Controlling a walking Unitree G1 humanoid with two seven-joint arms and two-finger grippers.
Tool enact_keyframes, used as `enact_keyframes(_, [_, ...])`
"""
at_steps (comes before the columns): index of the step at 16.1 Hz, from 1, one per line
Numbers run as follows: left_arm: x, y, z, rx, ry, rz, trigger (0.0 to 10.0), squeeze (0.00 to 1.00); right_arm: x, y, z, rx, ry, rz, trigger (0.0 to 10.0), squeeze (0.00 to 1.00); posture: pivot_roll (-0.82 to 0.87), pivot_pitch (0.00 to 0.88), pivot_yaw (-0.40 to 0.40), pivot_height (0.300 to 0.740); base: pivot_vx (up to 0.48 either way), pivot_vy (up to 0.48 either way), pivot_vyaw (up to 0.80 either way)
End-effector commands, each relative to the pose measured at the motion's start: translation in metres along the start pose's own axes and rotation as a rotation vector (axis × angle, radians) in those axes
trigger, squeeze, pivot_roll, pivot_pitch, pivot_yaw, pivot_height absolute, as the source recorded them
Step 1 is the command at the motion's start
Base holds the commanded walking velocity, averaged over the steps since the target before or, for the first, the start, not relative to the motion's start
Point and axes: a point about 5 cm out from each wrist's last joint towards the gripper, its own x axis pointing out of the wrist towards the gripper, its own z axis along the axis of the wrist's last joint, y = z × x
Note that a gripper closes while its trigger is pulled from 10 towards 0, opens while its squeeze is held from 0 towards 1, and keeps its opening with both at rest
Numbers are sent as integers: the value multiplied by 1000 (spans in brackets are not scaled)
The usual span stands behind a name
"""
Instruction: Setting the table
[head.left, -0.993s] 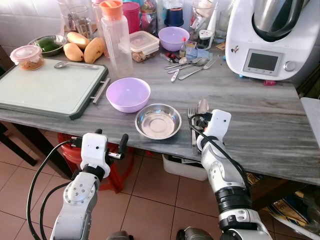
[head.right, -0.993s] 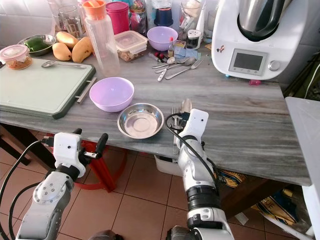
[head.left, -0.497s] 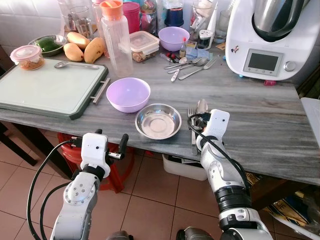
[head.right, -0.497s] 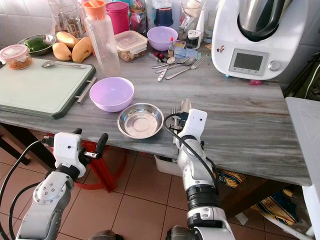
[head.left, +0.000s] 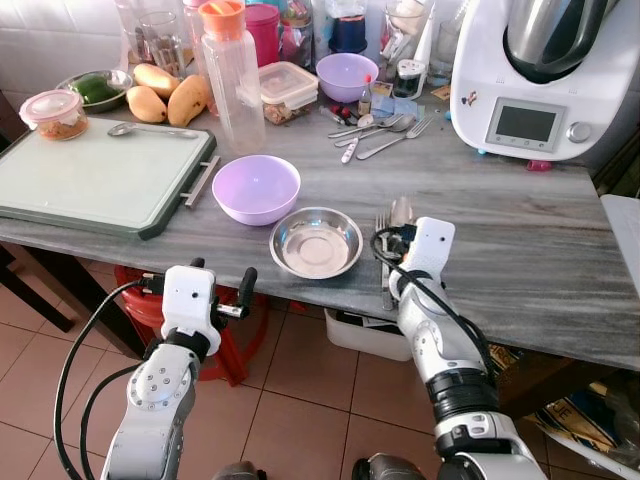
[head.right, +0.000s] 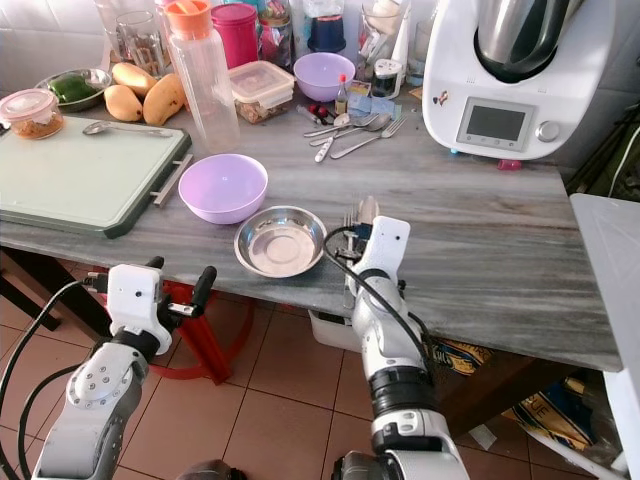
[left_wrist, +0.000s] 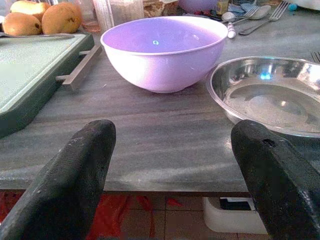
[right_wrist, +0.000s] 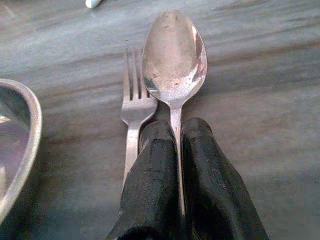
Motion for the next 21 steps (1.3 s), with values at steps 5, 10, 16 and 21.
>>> enact_keyframes(5, [2,-1,3,0,-10,-3,10000,0,3,4,5,9,-16,5,10000,0,41,15,6,740,0,0,0])
enact_keyframes(10, [2,0,3,3,-9,-4,10000,0,0,-7,9,-2,-34,-21,10000,0,37,9,7,740,0,0,0])
enact_keyframes(16, [3,0,2,5,-6,-9,10000,0,-11,-34,3,-17,-4,-73,10000,0,29,3,12,740,0,0,0])
enact_keyframes(21, [4,0,2,8,-5,-15,10000,0,-16,-36,-9,-18,75,-37,10000,0,26,0,16,740,0,0,0])
